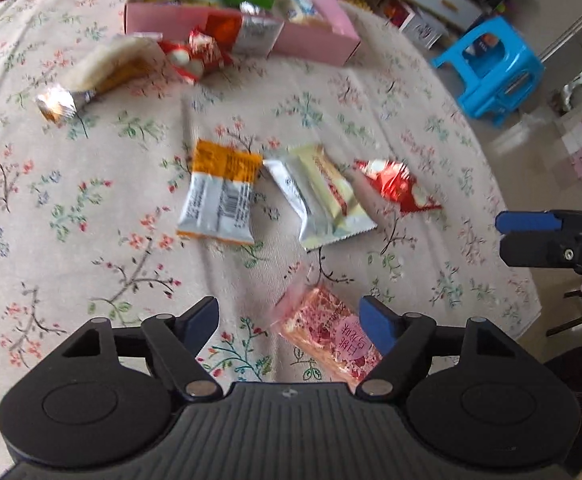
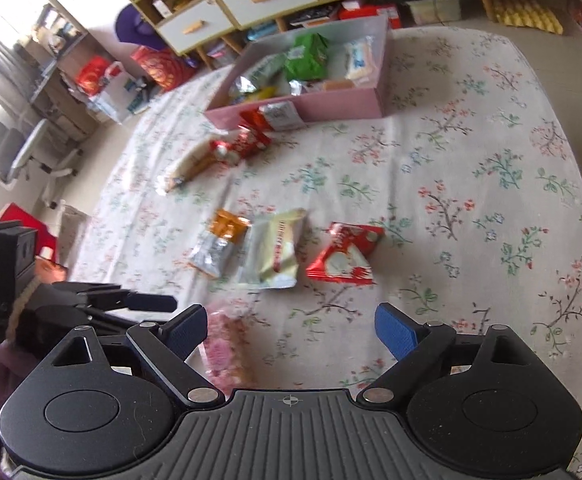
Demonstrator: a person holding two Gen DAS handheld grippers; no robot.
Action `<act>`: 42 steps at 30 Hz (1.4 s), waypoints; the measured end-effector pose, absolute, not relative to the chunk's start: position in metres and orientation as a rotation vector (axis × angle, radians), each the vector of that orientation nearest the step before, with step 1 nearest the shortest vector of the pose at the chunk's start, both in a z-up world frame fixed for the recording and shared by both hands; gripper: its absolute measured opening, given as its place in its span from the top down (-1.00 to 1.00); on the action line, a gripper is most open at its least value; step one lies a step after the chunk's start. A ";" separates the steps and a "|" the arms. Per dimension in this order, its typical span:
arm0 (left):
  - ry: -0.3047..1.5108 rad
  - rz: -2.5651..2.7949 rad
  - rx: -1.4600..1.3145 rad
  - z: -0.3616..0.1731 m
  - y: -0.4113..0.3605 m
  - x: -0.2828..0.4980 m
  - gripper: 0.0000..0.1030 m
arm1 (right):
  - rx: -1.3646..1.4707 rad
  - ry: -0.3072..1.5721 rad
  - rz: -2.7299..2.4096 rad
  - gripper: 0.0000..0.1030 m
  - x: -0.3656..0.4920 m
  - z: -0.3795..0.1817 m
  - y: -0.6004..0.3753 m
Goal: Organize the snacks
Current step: 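Grasp the pink nougat pack with the left tool while the right tool grasps the red candy pack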
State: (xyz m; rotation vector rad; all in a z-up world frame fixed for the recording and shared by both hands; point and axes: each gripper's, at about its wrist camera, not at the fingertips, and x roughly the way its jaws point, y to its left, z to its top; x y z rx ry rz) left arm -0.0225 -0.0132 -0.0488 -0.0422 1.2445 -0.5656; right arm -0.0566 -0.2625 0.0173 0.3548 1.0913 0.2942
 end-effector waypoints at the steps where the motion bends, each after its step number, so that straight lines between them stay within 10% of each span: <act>1: 1.262 -0.551 -0.046 -0.052 -0.016 -0.023 -0.46 | 0.345 1.098 0.281 -0.80 -0.055 0.015 -0.262; 7: 1.257 -0.451 -0.046 -0.056 -0.036 -0.033 -0.53 | 0.247 1.097 0.218 -0.80 -0.043 0.008 -0.252; 22: 1.142 -0.522 0.063 -0.056 -0.050 -0.041 0.17 | 0.200 1.140 0.141 -0.79 -0.018 -0.016 -0.239; 35: 0.943 -0.408 0.185 -0.054 -0.031 0.007 0.16 | 0.274 1.130 0.083 -0.63 -0.002 -0.030 -0.251; 42: 0.966 -0.362 0.162 -0.056 -0.023 0.013 -0.23 | 0.206 1.160 0.094 -0.31 -0.004 -0.045 -0.233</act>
